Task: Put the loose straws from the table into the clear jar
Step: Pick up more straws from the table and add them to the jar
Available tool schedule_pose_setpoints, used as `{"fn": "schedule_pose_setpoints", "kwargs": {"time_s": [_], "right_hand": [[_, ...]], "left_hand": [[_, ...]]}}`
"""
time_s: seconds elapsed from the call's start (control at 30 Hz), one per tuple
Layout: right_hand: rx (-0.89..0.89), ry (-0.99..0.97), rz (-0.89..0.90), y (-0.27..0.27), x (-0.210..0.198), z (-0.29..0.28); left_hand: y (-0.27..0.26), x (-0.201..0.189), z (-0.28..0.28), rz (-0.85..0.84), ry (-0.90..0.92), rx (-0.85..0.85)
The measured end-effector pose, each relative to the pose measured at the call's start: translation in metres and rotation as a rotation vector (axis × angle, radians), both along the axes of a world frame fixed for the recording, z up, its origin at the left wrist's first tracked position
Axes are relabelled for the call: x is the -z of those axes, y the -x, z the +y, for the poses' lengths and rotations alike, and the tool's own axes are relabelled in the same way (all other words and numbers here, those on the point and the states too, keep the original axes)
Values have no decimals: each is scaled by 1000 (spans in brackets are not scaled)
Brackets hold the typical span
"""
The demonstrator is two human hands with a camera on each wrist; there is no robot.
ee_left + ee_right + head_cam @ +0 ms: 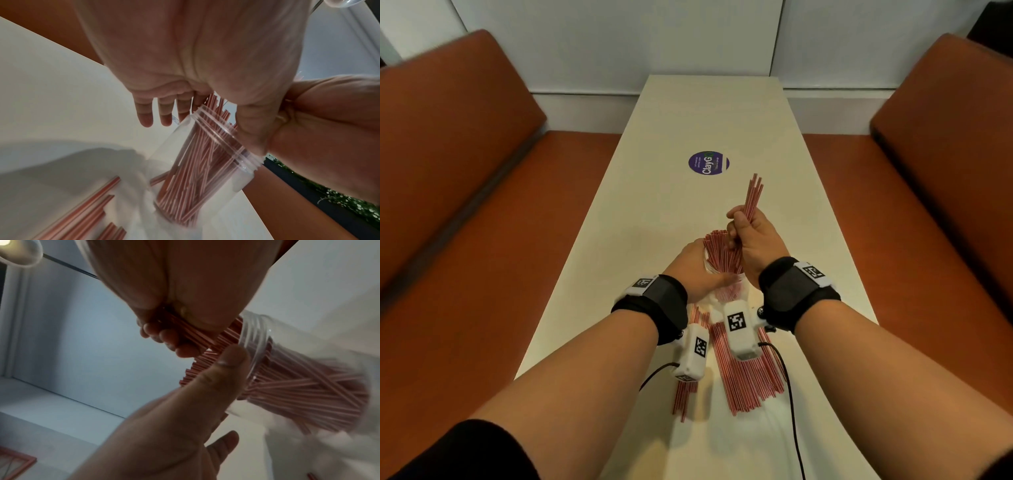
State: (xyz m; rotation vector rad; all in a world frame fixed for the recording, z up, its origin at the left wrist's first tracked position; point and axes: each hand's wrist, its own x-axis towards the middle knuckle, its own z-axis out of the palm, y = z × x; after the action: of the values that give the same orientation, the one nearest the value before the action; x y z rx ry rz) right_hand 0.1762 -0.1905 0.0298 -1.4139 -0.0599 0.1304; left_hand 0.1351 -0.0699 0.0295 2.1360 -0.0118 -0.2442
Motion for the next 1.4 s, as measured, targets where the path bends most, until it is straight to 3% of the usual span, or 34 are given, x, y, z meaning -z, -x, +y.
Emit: {"fn": "schedule_pose_setpoints", "kwargs": {"time_s": [0.3,0.53,0.7,0.87,0.97,1.07,1.4], "right_hand": [[-31,181,-69,-8,12,0],[-31,169,-164,-10,-5,2],[157,237,-289,0,-28,-12],[226,575,-124,40,7,-53],[52,947,92,67,48,-74],[-71,1169,220,85,71,-81],[-155,1281,221,102,63,-67]], "left_hand": [[-1,-3,2,14,-44,9],[-1,-9,-2,-7,-83,38],[-5,2,13,93,-196,-22],[27,19,32,162,-330,-125],[55,32,33,242,-464,-132],[76,43,24,308,-514,-113],[86,54,-6,279,-672,-133]]}}
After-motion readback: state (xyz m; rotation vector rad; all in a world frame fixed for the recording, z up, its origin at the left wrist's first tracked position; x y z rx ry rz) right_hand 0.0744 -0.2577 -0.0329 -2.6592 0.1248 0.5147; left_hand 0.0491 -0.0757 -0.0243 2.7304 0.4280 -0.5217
